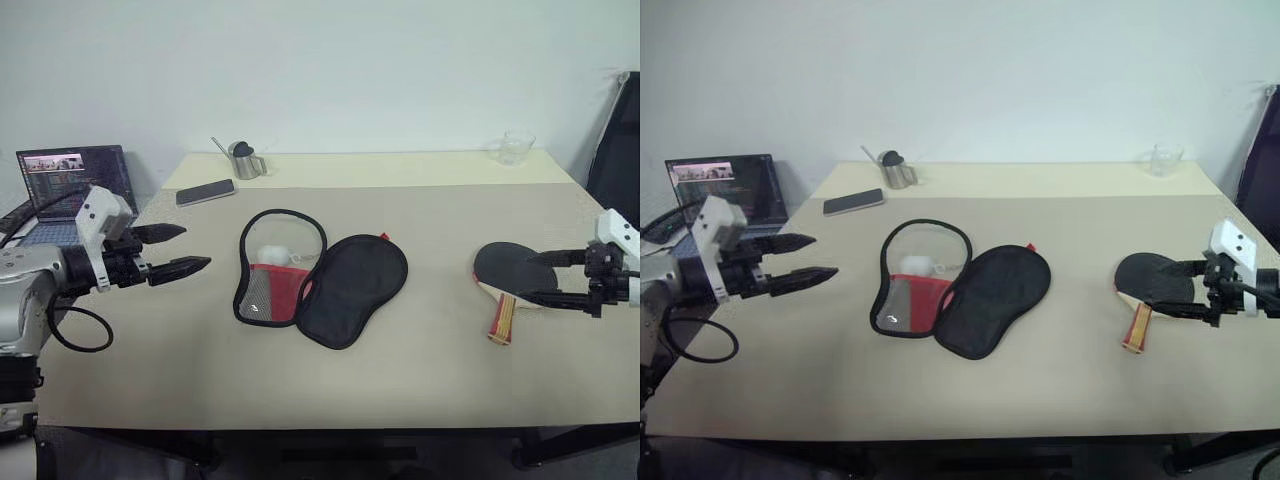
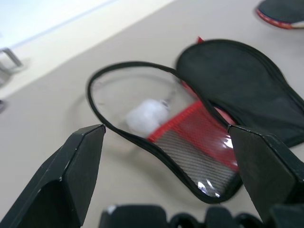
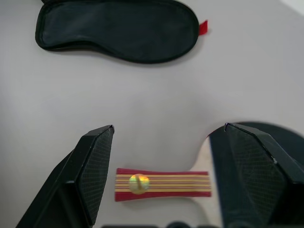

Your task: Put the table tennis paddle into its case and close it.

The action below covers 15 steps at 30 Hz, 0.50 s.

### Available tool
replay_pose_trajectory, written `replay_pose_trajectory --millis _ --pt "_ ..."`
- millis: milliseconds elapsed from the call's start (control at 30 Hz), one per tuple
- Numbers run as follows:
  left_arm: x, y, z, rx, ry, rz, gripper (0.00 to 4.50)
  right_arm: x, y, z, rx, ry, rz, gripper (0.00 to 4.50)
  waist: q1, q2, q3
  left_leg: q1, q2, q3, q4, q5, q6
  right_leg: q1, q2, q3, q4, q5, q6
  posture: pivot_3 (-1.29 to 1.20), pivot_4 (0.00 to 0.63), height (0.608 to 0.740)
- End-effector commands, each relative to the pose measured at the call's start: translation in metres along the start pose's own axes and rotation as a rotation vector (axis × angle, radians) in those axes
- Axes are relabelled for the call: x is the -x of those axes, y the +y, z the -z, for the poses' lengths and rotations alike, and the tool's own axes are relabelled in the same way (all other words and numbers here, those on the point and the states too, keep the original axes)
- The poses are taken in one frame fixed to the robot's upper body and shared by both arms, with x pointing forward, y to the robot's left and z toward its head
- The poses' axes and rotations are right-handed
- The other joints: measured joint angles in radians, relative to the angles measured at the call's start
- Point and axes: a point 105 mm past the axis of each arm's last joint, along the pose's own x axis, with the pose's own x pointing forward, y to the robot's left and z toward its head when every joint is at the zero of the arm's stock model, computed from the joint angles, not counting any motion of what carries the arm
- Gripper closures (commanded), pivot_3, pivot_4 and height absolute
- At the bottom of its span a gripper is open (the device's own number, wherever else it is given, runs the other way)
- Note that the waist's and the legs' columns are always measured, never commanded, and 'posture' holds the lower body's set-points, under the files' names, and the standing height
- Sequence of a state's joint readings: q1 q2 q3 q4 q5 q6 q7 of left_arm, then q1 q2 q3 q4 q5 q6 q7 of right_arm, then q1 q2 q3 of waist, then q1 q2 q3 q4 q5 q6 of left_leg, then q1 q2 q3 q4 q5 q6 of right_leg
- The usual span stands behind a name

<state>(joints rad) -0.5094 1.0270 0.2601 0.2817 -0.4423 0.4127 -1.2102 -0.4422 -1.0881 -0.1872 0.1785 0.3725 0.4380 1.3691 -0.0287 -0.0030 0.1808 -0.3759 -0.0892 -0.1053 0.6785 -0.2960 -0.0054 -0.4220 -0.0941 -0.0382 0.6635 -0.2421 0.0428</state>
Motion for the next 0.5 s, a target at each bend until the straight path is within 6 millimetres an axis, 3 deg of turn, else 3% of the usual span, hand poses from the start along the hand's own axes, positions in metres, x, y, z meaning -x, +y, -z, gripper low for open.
replay_pose_trajectory --millis 33,267,433,500 --pt "0.015 0.007 -0.018 -0.058 0.005 -0.032 0.00 0.003 -0.001 -0.025 0.077 -0.059 0.017 0.42 -0.001 0.000 0.000 0.000 0.000 0.000 0.000 0.000 0.000 0.000 0.000 0.000 0.000 0.000 0.000 0.00 0.150 0.740" --pt "0.020 0.006 -0.021 -0.058 -0.013 -0.060 0.00 -0.009 0.003 -0.037 0.100 -0.125 -0.010 0.42 0.001 -0.001 0.001 0.001 0.001 0.000 0.000 0.000 0.000 0.000 0.001 0.000 0.000 0.000 0.000 0.00 0.150 0.740" --pt "0.000 0.011 -0.008 -0.003 -0.018 -0.082 0.00 -0.006 -0.004 -0.032 0.091 -0.111 0.017 0.42 0.005 -0.002 0.000 0.000 0.001 0.000 0.000 0.000 0.000 0.000 0.001 0.000 0.000 0.000 0.000 0.00 0.150 0.740" --pt "-0.012 0.018 0.009 0.051 0.020 -0.116 0.00 -0.005 -0.005 -0.032 0.086 -0.102 0.028 0.42 0.010 -0.002 0.000 0.000 0.001 0.000 0.000 0.000 0.000 0.001 0.001 -0.001 0.000 0.000 0.000 0.00 0.150 0.740"
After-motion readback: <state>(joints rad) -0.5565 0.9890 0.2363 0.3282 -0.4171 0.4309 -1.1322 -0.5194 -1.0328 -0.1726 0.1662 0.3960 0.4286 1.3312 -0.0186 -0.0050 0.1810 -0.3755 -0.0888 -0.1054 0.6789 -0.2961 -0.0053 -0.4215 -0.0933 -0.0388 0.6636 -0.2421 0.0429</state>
